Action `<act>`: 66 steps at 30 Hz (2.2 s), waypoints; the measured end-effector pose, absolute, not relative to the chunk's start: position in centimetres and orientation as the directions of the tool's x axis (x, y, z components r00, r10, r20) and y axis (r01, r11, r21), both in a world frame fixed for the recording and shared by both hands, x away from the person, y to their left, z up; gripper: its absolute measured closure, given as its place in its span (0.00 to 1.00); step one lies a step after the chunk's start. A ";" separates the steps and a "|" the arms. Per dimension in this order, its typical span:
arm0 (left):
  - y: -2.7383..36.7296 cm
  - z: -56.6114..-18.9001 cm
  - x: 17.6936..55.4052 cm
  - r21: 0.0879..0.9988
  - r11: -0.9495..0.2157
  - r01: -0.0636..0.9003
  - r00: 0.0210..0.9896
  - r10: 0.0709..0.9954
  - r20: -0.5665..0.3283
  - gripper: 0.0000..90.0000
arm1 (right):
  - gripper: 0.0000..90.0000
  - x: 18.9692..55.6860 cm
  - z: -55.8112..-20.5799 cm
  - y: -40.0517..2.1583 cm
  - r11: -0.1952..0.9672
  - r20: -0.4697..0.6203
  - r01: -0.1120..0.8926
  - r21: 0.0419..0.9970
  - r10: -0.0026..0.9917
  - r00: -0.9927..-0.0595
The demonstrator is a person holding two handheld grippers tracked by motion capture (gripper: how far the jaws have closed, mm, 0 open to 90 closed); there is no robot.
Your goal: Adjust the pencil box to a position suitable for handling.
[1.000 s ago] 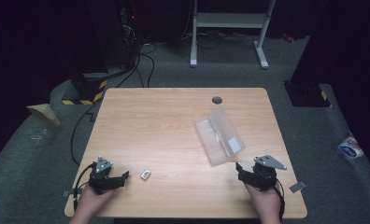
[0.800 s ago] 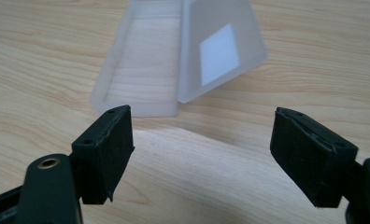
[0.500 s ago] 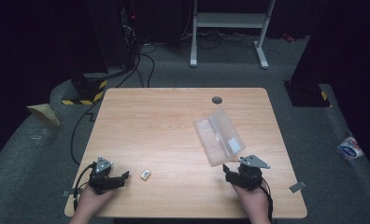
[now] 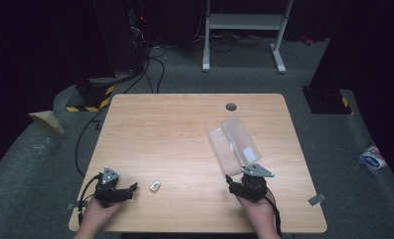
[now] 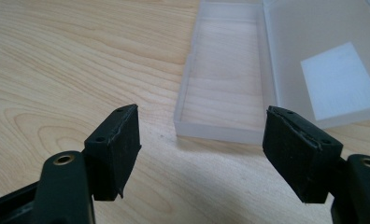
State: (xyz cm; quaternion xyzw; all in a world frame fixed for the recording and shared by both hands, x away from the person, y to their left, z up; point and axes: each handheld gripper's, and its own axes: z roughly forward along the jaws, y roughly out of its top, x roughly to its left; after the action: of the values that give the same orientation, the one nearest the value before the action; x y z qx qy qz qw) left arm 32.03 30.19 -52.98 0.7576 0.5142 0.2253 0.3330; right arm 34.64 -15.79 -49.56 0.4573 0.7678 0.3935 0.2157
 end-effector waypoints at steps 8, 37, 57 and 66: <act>30.2 -53.0 32.0 0.736 -0.249 0.629 0.369 0.929 -0.001 0.17 | 0.31 35.5 -49.7 -14.6 0.275 0.036 0.531 0.801 0.865 -0.501; 30.2 -53.0 31.9 0.735 -0.249 0.630 0.366 0.931 0.002 0.17 | 0.72 39.0 -50.9 -12.2 0.313 0.024 0.563 0.765 0.860 -0.510; 30.2 -53.0 31.9 0.737 -0.246 0.629 0.365 0.931 0.000 0.17 | 0.90 37.4 -51.6 -12.9 0.334 0.017 0.568 0.752 0.851 -0.524; 30.2 -53.0 31.9 0.737 -0.247 0.629 0.365 0.931 0.000 0.17 | 0.82 36.1 -51.8 -13.3 0.343 0.008 0.543 0.767 0.841 -0.541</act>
State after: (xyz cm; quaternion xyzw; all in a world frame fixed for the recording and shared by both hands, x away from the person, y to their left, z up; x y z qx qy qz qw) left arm 31.94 30.21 -52.99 0.7563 0.5156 0.2269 0.3327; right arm 36.06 -13.27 -51.77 0.4354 0.7947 0.3730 0.1994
